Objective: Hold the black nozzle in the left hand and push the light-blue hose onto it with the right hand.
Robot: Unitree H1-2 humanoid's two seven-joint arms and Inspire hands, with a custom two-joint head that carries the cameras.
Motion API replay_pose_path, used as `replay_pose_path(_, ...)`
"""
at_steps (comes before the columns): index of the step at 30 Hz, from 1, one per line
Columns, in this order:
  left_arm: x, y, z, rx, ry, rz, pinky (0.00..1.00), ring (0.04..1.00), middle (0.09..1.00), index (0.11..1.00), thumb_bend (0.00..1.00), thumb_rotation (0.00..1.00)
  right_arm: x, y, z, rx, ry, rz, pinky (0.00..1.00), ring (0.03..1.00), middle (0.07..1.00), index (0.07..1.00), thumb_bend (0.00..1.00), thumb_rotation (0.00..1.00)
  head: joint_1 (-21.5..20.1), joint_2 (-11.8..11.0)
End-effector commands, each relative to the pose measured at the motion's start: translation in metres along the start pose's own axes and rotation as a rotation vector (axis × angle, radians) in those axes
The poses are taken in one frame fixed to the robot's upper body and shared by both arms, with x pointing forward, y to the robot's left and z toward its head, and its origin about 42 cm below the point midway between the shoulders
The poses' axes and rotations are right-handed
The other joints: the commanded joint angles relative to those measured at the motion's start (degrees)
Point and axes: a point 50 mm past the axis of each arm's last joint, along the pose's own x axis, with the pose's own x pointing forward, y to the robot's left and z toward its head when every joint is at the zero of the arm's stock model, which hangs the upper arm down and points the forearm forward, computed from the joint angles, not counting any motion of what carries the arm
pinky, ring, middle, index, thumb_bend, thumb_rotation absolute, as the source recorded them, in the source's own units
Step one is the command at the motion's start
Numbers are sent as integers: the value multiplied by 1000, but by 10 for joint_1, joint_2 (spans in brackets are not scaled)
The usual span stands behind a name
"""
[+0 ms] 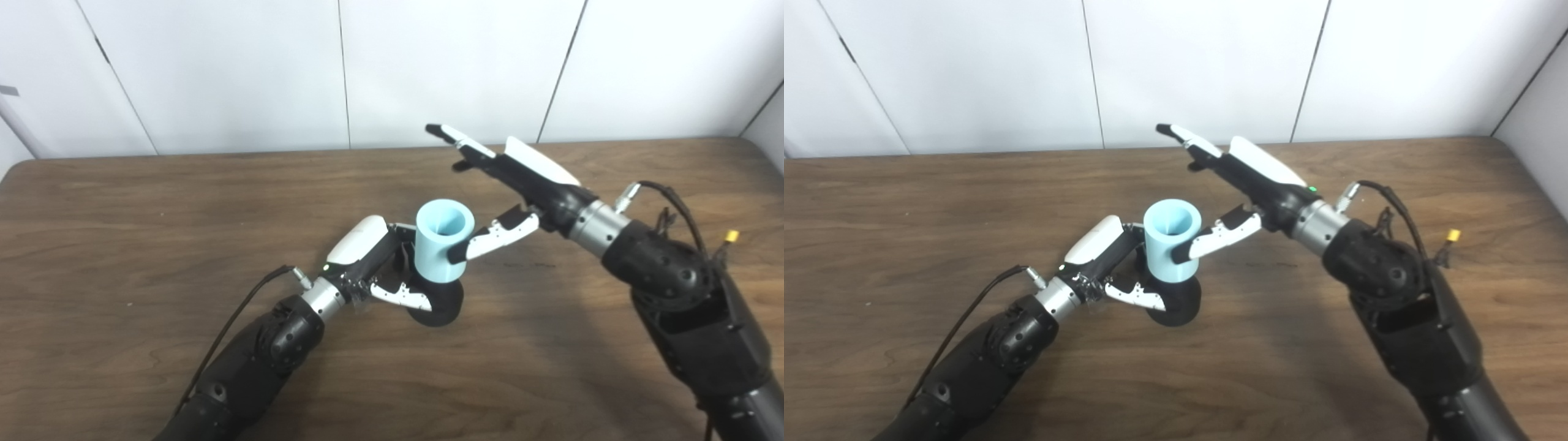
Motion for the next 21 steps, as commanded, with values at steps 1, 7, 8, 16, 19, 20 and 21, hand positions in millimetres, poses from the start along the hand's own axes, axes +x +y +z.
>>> replay_pose_path(1, -64, -79, -36, -18, 230, -286, 390, 424, 487, 500, 503, 0, -4, -20, 4, -28, -58, -36, 988, 1000, 1000, 1000, 1000, 427, -1, 0)
replay_pose_path(7, -65, -79, -36, -26, 237, -283, 389, 422, 485, 503, 503, 0, -22, -29, 7, 2, -188, -25, 1000, 1000, 1000, 1000, 1000, 434, -1, 1)
replay_pose_path(8, -65, -79, -36, -25, 237, -282, 391, 424, 485, 503, 503, 0, -25, -29, 10, -23, -204, -30, 998, 1000, 1000, 1000, 984, 488, -1, 1)
replay_pose_path(16, -64, -79, -37, -23, 252, -287, 389, 423, 488, 501, 503, 0, -36, -19, 32, -308, -293, -21, 987, 1000, 1000, 1000, 777, 826, 0, 0)
replay_pose_path(19, -64, -78, -37, -22, 245, -284, 392, 424, 490, 498, 503, 0, -35, -16, 35, -354, -335, -11, 953, 984, 998, 995, 748, 841, 3, -1)
replay_pose_path(20, -64, -78, -38, -21, 247, -285, 391, 425, 489, 498, 503, 0, -34, -15, 37, -372, -345, -5, 941, 982, 995, 985, 740, 842, 3, -1)
replay_pose_path(21, -64, -78, -38, -21, 250, -286, 394, 427, 489, 498, 503, 0, -33, -14, 37, -386, -352, 0, 932, 980, 994, 978, 736, 855, 2, -2)
